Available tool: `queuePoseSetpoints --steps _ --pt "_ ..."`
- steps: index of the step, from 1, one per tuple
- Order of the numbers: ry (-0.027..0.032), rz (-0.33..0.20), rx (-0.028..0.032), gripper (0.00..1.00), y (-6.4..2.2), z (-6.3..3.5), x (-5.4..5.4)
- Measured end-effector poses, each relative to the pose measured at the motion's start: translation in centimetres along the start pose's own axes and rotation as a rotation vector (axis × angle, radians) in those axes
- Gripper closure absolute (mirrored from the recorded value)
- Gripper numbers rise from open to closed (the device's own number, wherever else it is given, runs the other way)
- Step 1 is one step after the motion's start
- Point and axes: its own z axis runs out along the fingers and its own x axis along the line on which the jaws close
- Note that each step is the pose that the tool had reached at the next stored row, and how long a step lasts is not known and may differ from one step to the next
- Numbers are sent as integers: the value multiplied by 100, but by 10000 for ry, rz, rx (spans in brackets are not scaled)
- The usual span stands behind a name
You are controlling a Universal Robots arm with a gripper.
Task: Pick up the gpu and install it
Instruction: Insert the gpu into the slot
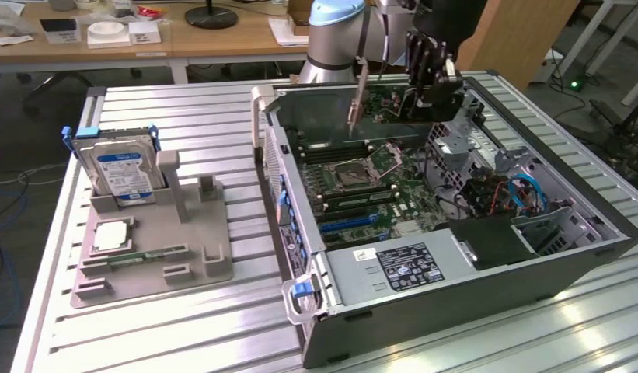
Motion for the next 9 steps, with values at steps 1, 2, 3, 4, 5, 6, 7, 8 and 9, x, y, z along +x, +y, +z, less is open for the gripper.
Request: queuePoseSetpoints --steps 1,2,3,4,5,6,7,8,9 --pt "-7 -178 -7 72 0 2 0" --pt "-17 -290 -11 72 -3 3 0" --pt "-30 -393 -15 72 -4 16 0" --pt "-32 -441 -17 72 -3 34 1" --pt "-32 -445 -18 72 -2 52 2" --pt "-32 -447 -18 72 -1 70 6" --pt "-33 -454 -18 72 6 88 9" --pt "-35 -479 -20 72 17 106 11" --pt "-36 -510 -19 72 25 124 14"
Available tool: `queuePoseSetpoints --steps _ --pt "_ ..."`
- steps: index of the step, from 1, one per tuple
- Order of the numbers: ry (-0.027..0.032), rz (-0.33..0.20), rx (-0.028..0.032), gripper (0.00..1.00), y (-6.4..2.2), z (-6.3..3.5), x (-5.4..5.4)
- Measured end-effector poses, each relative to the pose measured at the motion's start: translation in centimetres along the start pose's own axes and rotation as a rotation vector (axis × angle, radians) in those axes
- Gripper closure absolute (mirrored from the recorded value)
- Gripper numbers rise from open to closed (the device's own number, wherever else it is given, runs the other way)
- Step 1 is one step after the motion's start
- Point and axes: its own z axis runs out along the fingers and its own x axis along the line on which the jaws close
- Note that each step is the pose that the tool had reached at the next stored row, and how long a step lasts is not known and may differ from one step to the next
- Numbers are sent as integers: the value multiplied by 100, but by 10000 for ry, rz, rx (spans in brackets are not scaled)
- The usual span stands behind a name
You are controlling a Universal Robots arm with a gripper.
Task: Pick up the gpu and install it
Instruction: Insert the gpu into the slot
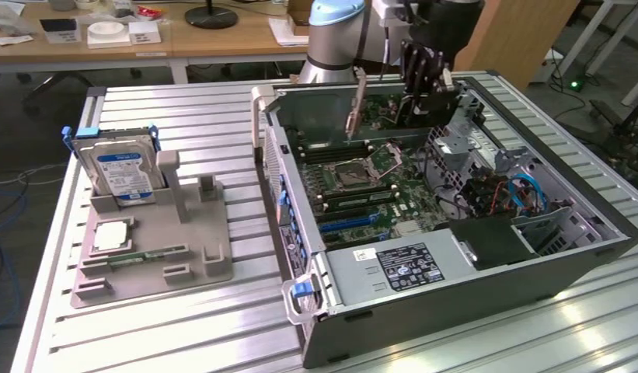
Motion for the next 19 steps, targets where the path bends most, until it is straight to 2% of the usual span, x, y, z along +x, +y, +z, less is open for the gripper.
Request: queuePoseSetpoints --steps 2,3,4,8,10,11,12,13,15,16,17,19 --pt "-11 -214 -11 72 16 65 10" --pt "-29 -567 -23 72 52 139 15" --pt "-29 -580 -27 72 91 166 20" --pt "-26 -544 -26 72 145 236 27" --pt "-27 -539 -25 72 201 274 33" --pt "-25 -538 -24 72 290 315 43" --pt "-15 -537 -13 72 326 328 46" --pt "-1 -538 22 72 358 336 50" --pt "-7 -545 197 72 423 346 56" --pt "-14 -546 265 72 436 357 57" --pt "-15 -546 289 72 442 373 58" --pt "-11 -544 291 72 441 403 88"
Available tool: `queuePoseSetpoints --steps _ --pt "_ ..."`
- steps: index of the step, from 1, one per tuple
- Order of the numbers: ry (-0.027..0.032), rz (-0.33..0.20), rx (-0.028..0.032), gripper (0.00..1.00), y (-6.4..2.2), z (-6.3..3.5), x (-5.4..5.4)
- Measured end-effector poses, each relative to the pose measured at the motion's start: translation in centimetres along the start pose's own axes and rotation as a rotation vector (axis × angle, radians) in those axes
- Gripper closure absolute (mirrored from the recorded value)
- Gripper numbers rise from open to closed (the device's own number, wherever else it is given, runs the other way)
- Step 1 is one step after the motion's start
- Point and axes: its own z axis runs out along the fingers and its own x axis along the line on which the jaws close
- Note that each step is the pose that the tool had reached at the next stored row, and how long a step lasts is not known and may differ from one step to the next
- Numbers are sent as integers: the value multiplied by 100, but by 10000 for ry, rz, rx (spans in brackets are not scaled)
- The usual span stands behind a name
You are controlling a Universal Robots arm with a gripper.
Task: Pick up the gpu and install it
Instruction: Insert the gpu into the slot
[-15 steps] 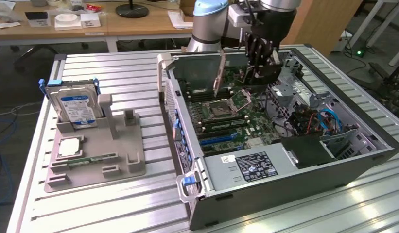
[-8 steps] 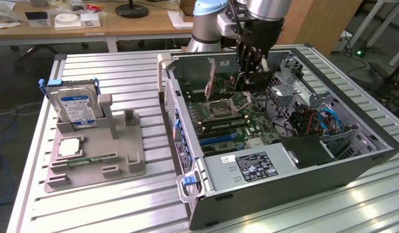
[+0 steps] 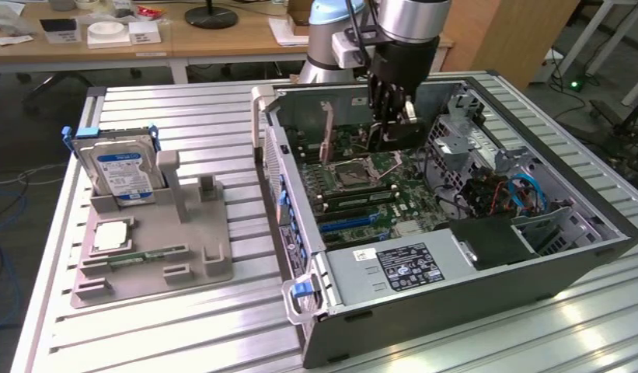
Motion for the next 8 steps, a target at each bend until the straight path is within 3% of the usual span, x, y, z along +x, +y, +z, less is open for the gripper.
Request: queuePoseSetpoints --steps 8 --pt "2 60 5 72 -1 86 192"
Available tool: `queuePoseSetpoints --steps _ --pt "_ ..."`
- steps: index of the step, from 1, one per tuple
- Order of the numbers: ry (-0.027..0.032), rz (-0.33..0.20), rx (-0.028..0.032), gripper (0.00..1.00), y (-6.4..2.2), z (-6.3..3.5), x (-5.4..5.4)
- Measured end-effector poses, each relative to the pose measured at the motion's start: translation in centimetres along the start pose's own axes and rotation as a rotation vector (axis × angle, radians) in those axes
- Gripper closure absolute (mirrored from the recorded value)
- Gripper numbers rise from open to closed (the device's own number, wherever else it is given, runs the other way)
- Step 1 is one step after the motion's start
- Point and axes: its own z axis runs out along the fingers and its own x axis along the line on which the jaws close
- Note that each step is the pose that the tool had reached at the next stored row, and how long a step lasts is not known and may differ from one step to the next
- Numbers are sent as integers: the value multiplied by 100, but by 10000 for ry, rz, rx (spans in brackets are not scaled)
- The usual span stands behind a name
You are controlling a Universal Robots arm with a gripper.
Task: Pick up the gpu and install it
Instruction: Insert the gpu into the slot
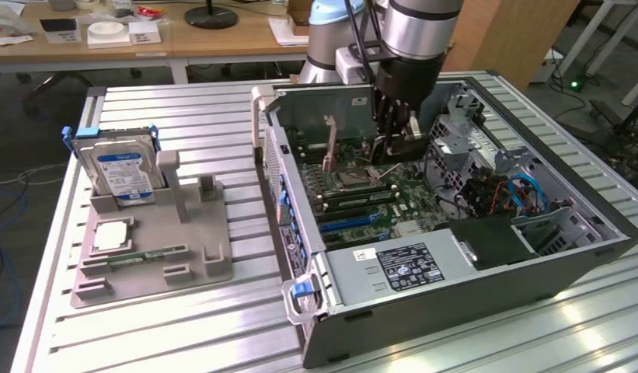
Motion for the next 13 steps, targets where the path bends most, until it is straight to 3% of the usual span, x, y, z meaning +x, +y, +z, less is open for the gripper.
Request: queuePoseSetpoints --steps 2,6,13 --pt "5 12 -23 72 0 13 39" --pt "17 35 -232 72 11 50 56" --pt "20 38 -250 72 9 115 231"
